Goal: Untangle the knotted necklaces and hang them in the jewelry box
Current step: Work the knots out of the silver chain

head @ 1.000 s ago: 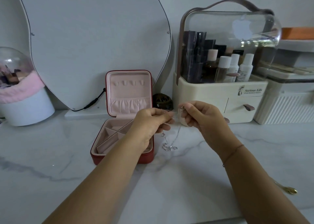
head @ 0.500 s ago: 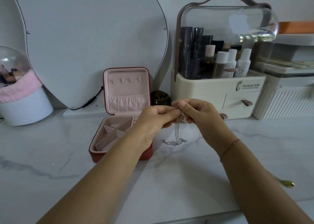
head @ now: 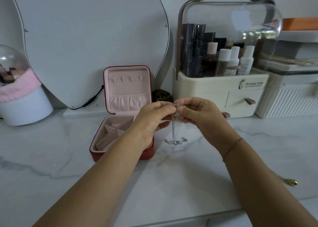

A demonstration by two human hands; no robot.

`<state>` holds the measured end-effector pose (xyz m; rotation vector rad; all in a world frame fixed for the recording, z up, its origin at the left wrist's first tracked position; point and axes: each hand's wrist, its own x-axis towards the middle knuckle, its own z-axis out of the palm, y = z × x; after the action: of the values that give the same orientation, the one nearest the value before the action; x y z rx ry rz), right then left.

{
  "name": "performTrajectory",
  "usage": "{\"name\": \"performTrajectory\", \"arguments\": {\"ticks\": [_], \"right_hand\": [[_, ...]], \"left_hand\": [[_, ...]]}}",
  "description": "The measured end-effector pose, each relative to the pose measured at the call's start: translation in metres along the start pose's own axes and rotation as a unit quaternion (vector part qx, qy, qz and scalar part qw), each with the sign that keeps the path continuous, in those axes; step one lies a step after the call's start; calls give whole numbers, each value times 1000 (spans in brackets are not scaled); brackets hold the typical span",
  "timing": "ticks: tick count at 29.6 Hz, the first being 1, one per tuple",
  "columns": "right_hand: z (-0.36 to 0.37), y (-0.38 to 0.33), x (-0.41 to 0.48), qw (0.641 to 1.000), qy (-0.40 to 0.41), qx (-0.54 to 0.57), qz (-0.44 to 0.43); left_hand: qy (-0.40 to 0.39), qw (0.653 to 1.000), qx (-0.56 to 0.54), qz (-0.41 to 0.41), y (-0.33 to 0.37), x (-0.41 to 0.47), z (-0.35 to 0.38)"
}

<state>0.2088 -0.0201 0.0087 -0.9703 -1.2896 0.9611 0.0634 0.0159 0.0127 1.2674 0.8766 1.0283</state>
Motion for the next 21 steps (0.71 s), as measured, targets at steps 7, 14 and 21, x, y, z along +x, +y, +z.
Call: {"name": "performTrajectory", "arguments": {"ticks": [7,14,21], "right_hand": [[-1,-1,-1,1000,23,-9,11],[-4,0,-1,998,30,31,41],[-4,2,-2,997,10,41,65]], "left_hand": [[-46,998,32,5,-1,0,2],[-53,997,48,32,-1,-2,0],[-50,999,-18,2,3,-1,1]]}}
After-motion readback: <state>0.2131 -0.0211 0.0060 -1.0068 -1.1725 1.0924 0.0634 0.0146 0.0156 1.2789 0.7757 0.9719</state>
